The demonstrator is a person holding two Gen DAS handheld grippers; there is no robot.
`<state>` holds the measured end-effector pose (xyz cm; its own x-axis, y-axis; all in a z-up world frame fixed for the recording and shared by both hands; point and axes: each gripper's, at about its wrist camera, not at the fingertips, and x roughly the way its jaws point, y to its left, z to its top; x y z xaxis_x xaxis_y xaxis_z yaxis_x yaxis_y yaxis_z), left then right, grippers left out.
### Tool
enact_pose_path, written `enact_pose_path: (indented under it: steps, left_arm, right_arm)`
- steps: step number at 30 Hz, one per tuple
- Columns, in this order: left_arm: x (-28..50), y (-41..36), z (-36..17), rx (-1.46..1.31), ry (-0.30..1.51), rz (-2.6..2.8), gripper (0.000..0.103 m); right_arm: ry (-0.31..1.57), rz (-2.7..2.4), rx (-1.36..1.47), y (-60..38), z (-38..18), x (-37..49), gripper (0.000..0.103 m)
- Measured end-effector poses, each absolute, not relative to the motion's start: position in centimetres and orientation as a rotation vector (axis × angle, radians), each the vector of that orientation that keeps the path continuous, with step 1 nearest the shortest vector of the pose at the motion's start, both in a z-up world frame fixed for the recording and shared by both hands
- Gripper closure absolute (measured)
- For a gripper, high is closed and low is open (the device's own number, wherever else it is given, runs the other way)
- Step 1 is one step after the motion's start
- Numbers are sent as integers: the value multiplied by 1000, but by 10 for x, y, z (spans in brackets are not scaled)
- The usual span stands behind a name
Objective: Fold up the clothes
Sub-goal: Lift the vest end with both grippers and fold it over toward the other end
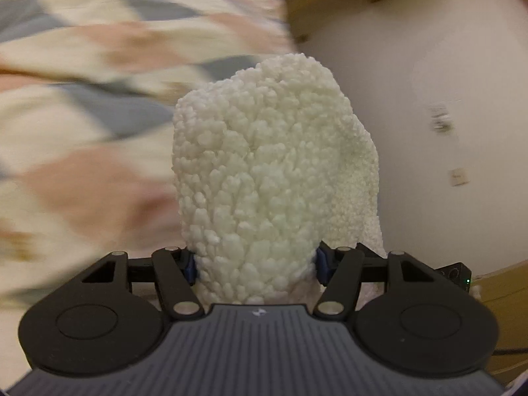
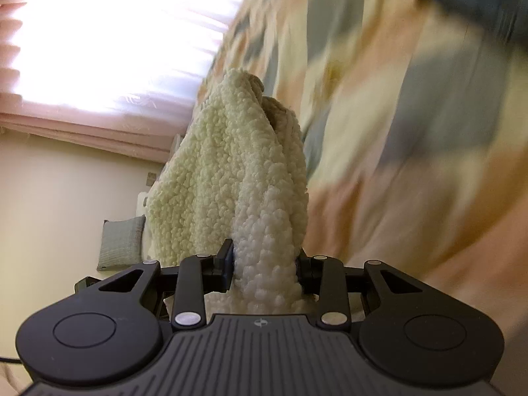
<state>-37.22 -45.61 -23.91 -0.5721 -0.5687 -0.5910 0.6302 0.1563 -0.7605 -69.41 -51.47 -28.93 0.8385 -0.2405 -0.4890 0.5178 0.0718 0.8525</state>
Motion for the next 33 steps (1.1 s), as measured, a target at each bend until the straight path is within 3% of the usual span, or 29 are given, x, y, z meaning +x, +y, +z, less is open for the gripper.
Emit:
enact_pose_path:
  steps: [6,9,20,24,33]
  left_arm:
    - [-499,-538,-211,-59,1486,-1760,45]
    - [-543,-573,-213,-50,1477,-1779,45]
    - [-586,-634,-285,-8,1492,-1661,41]
    - [-585,-638,-287,-16,1479,-1671,40]
    - [-590,-638,-281,-8,1526,-1684,41]
  right_arm:
    - [273,-716,1251,-585,-191,-837,69]
    - [292,-781,1223,-622,-169,-891,69]
    - [359,-839,1276,-705,-227,-970,69]
    - [330,-831,1276,-719,-247,-984,68]
    - [312,-867,1200,-707,-205,-978,70]
